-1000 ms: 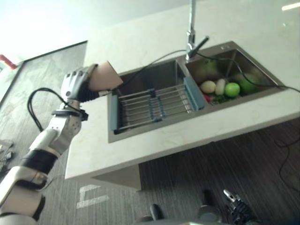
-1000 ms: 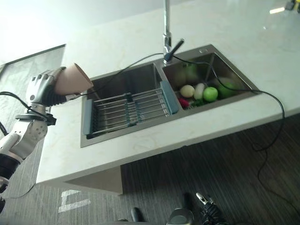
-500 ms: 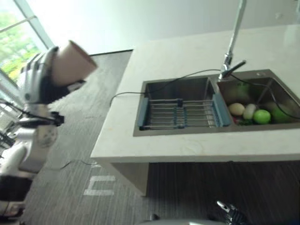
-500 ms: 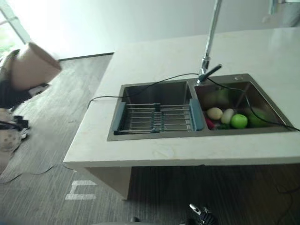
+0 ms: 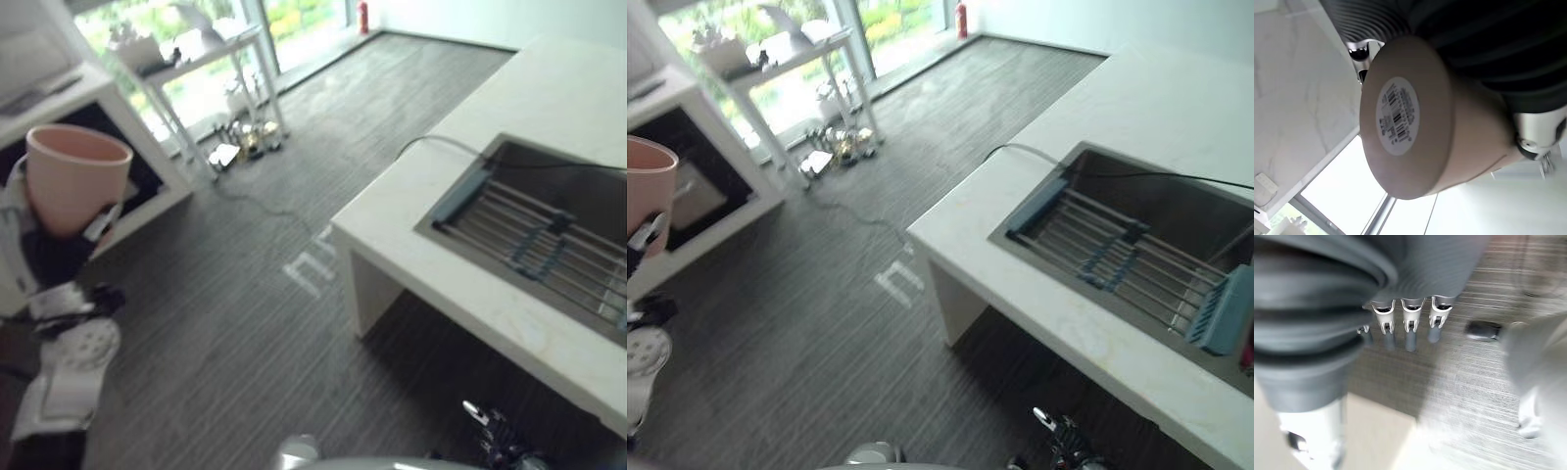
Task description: Place the dishes in the dishwasher.
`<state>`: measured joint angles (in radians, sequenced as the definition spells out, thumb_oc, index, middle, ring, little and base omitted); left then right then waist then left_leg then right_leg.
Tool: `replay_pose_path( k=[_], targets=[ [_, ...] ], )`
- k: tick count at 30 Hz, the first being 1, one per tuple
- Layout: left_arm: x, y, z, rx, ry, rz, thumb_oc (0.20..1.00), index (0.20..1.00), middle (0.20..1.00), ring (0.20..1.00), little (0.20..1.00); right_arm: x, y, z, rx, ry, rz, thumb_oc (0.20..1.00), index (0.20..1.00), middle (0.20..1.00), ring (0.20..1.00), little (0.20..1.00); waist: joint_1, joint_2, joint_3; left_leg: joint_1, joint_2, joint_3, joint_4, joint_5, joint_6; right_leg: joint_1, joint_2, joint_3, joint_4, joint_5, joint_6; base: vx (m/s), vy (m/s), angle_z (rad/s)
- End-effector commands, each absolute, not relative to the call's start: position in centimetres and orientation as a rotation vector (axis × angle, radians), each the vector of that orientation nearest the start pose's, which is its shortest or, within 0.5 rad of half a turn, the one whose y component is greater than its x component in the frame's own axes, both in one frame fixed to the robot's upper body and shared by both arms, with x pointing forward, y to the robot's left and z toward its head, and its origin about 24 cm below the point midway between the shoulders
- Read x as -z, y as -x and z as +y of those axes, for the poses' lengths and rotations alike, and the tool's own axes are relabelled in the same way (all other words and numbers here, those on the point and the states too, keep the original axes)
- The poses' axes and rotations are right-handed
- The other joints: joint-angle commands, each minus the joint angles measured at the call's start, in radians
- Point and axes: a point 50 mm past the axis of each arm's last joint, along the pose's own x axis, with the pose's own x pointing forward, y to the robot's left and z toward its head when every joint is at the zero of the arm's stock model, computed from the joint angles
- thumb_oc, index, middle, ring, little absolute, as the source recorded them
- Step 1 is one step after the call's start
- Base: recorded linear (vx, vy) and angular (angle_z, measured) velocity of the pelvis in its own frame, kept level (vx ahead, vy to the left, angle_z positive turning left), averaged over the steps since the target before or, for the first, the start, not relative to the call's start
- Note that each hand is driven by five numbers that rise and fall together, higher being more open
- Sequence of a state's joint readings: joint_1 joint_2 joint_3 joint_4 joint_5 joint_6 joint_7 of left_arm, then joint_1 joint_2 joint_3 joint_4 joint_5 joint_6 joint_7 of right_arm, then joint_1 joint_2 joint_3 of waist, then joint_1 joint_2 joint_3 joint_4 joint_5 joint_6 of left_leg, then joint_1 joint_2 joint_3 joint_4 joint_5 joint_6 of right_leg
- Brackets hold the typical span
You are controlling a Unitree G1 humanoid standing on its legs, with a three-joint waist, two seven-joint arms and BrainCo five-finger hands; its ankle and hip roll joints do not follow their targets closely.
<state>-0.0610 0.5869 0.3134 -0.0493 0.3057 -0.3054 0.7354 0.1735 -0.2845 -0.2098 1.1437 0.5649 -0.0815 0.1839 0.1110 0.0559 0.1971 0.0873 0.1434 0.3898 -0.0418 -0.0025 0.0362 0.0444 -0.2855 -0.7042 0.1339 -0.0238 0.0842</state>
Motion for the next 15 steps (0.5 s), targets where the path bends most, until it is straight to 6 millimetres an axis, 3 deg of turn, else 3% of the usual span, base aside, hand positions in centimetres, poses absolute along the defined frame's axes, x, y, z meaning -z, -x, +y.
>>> replay_pose_path(
  k=[1, 4, 7, 8, 10, 12, 13, 14, 15],
  targets=[
    [-21.0, -21.5, 30.7, -0.755, -0.866, -0.89, 0.2, 0.2, 0.2, 0.2, 0.2, 14.7, -7.9, -26.6, 0.45, -0.325, 0.94, 1.0, 1.0, 1.0, 1.0, 1.0, -0.046, 0.013, -0.036, 0.062, 0.024, 0.007, 0.104, -0.08, -0.136, 0.003, -0.001, 0.048, -0.015, 0.029, 0.069, -0.41, 0.943, 1.91],
    [-21.5, -21.6, 29.6, -0.692, -0.88, -0.919, 0.2, 0.2, 0.2, 0.2, 0.2, 14.7, -8.5, -26.3, 0.448, -0.319, 0.934, 1.0, 1.0, 1.0, 1.0, 1.0, -0.02, 0.01, -0.031, 0.059, -0.039, -0.033, 0.101, -0.124, -0.103, 0.008, -0.072, 0.043, 0.001, 0.08, 0.105, -0.17, 0.488, 0.75],
    [-22.3, -21.7, 28.5, -0.631, -0.895, -0.964, 0.2, 0.2, 0.2, 0.2, 0.2, 14.5, -9.8, -25.3, 0.403, -0.328, 0.888, 1.0, 1.0, 1.0, 1.0, 1.0, 0.013, 0.013, -0.026, 0.051, -0.105, -0.074, 0.101, -0.157, -0.045, 0.019, -0.134, 0.037, 0.071, 0.077, 0.107, -0.15, 0.483, 0.71],
    [-22.5, -21.9, 27.8, -0.597, -0.873, -0.975, 0.2, 0.2, 0.2, 0.2, 0.2, 14.4, -10.8, -24.1, 0.262, -0.368, 0.87, 1.0, 1.0, 1.0, 1.0, 1.0, 0.001, 0.013, -0.017, 0.054, -0.133, -0.117, 0.094, -0.167, -0.014, -0.006, -0.131, 0.13, 0.136, 0.074, 0.111, -0.09, 0.375, 0.66],
    [-22.7, -22.4, 27.3, -0.55, -0.836, -0.997, 0.2, 0.2, 0.2, 0.2, 0.2, 14.5, -10.9, -22.7, 0.217, -0.435, 0.881, 1.0, 1.0, 1.0, 1.0, 1.0, -0.03, 0.006, -0.01, 0.041, -0.147, -0.178, 0.103, -0.168, 0.008, -0.039, -0.065, 0.289, 0.18, 0.014, 0.103, -0.07, 0.176, 1.14],
    [-22.8, -22.7, 27.1, -0.523, -0.815, -1.014, 0.2, 0.2, 0.2, 0.2, 0.2, 14.5, -10.8, -22.5, 0.209, -0.479, 0.874, 1.0, 1.0, 1.0, 1.0, 1.0, -0.049, 0.004, -0.007, 0.023, -0.149, -0.199, 0.106, -0.144, 0.016, -0.054, -0.007, 0.348, 0.166, -0.014, 0.084, -0.06, 0.013, 1.68],
    [-23.0, -23.1, 26.7, -0.495, -0.788, -1.029, 0.2, 0.2, 0.2, 0.2, 0.2, 14.5, -10.8, -22.4, 0.184, -0.506, 0.867, 1.0, 1.0, 1.0, 1.0, 1.0, -0.065, 0.003, -0.008, 0.018, -0.148, -0.236, 0.1, -0.132, 0.014, -0.038, 0.052, 0.411, 0.136, -0.072, 0.069, 0.05, -0.028, 1.12],
    [-23.2, -23.6, 26.3, -0.459, -0.756, -1.04, 0.2, 0.2, 0.2, 0.2, 0.2, 14.5, -10.6, -22.7, 0.155, -0.501, 0.866, 1.0, 1.0, 1.0, 1.0, 1.0, -0.085, -0.008, -0.01, 0.017, -0.158, -0.282, 0.092, -0.125, 0.012, -0.014, 0.102, 0.485, 0.07, -0.092, 0.057, 0.08, -0.051, 1.03],
    [-23.3, -23.9, 26.2, -0.435, -0.729, -1.031, 0.2, 0.2, 0.2, 0.2, 0.2, 14.5, -10.3, -23.0, 0.149, -0.511, 0.871, 1.0, 1.0, 1.0, 1.0, 1.0, -0.095, -0.016, -0.013, 0.02, -0.167, -0.304, 0.086, -0.125, 0.011, -0.008, 0.12, 0.521, 0.032, -0.082, 0.057, 0.09, -0.074, 1.42]
  ],
)
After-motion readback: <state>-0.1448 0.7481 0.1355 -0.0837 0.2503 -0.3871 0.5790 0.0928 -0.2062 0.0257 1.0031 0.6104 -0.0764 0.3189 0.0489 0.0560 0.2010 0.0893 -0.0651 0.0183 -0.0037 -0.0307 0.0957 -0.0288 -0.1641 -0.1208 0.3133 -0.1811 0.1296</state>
